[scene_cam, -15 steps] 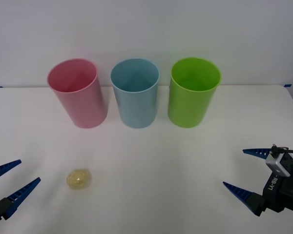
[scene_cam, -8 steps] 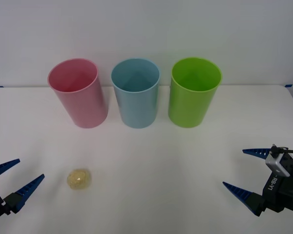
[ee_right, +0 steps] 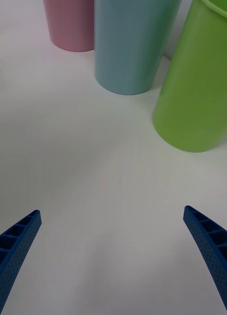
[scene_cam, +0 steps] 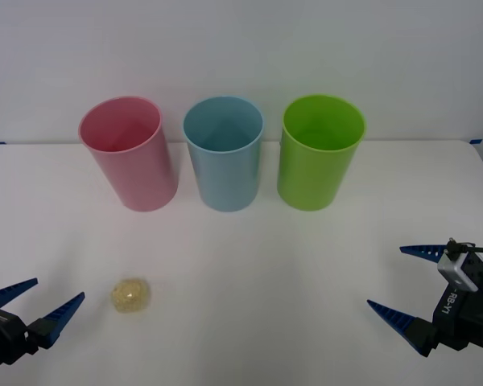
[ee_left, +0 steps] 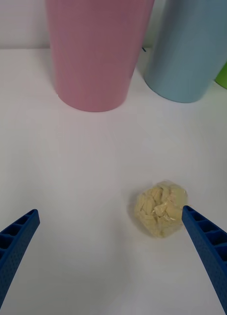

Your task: Put cans in the blue bin and PET bottles in the pink bin and trash in the green bin.

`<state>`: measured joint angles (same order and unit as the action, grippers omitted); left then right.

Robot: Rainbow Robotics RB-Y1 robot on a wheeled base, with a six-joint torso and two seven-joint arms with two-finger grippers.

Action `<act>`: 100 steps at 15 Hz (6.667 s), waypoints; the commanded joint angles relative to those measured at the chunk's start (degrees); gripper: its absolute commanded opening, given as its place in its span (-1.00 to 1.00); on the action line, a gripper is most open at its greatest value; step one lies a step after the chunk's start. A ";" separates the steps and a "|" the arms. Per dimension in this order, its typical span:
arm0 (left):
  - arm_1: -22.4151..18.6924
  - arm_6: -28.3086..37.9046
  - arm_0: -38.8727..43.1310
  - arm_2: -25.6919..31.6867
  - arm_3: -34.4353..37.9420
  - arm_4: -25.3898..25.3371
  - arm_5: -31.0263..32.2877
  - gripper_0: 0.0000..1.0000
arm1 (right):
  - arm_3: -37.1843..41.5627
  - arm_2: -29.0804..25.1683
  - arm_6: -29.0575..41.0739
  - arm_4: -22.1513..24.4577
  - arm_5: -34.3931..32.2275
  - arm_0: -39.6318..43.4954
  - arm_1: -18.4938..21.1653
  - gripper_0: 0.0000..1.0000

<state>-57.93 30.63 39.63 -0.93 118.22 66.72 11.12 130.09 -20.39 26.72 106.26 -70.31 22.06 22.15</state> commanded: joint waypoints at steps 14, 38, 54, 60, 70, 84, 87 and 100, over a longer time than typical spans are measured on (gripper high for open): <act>-31.01 17.80 -21.35 -30.71 2.19 -10.47 -14.11 1.00 | -0.01 0.00 0.00 0.00 0.00 0.01 -0.01 1.00; -26.79 5.58 -63.27 -73.25 -4.22 -20.57 -19.30 1.00 | -0.01 0.00 0.00 0.00 0.00 0.01 -0.01 1.00; -23.81 0.66 -96.32 -108.23 -3.26 -37.45 -28.09 1.00 | -0.01 0.00 0.00 0.00 0.00 0.01 -0.01 1.00; -20.47 -0.83 -97.11 -108.32 -6.07 -39.21 -28.88 1.00 | -0.01 0.00 0.00 0.00 0.00 0.01 -0.01 1.00; -16.86 -1.63 -97.20 -108.32 -10.20 -40.52 -28.88 1.00 | -0.01 0.00 0.00 0.00 0.00 0.01 -0.01 1.00; -15.90 -2.68 -97.11 -108.93 -10.20 -39.82 -28.61 -1.00 | -0.01 0.00 0.00 0.00 0.00 0.01 -0.01 1.00; -15.81 -3.47 -97.11 -109.20 -10.46 -38.50 -28.61 -1.00 | -0.01 0.00 0.00 0.00 0.00 0.01 -0.01 1.00; -18.44 -5.23 -87.88 -97.42 -10.99 -34.81 -21.67 -1.00 | -0.01 0.00 0.00 0.00 0.00 0.01 -0.01 1.00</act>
<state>-76.33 25.67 -50.40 -100.98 107.85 30.99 -12.14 130.08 -20.39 26.72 106.26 -70.31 22.06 22.15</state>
